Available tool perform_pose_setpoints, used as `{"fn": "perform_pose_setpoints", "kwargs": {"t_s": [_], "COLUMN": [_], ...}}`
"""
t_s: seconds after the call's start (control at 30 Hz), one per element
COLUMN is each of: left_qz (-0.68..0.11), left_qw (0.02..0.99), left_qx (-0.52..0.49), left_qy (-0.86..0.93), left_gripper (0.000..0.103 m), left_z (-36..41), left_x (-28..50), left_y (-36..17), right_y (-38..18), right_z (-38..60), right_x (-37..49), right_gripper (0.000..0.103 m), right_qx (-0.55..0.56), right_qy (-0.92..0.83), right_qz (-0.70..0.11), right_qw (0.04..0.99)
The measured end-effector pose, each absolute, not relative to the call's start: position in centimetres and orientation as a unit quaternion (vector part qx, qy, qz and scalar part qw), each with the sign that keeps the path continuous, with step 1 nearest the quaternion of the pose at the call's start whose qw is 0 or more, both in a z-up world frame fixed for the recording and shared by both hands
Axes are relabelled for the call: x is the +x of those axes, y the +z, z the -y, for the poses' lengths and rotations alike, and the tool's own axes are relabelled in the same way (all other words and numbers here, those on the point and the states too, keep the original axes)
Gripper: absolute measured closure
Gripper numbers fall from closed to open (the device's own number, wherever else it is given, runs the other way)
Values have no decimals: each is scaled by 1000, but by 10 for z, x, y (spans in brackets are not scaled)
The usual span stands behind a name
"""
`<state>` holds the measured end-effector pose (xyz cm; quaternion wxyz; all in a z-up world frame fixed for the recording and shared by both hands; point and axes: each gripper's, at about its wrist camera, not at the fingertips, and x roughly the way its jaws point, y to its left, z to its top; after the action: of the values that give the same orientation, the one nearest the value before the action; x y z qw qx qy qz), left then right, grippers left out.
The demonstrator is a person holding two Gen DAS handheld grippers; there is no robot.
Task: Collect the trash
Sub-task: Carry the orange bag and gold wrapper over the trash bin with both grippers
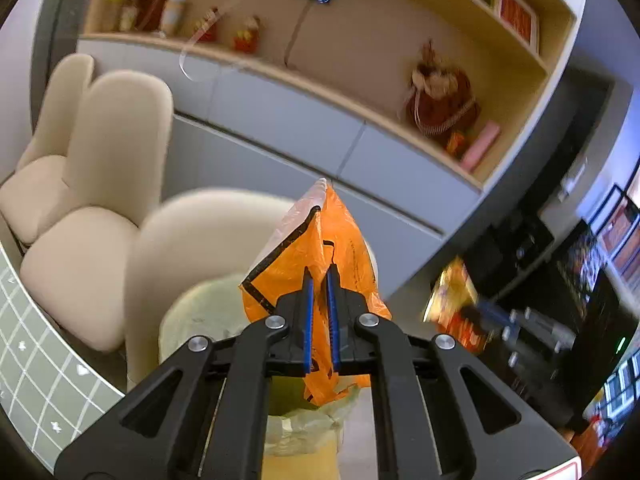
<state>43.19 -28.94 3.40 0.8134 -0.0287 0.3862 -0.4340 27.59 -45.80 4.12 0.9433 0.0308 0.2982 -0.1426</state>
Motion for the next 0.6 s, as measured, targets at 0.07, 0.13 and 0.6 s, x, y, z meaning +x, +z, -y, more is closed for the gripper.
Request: {"fn": "perform_pose_setpoints", "kwargs": {"t_s": [0.07,0.13,0.6], "left_qz": [-399,-423,-483], "left_qw": [820,826,814], "left_qx": [11,68,-33], "left_qy": [-411,-366,-322], "left_gripper": [97,97,70], "left_z": [304,314,266], "left_x": [431,432,455], "left_y": [16,-14,-38], "right_y": [39,37,18], "right_z": [467,471,425], "right_x": [281,285,354], "right_gripper": [95,95,95], "right_qx": [43,51,54], "right_qy": [-142,-137,-4], "right_qz": [-296,-295,-318], "right_qw": [944,944,947]}}
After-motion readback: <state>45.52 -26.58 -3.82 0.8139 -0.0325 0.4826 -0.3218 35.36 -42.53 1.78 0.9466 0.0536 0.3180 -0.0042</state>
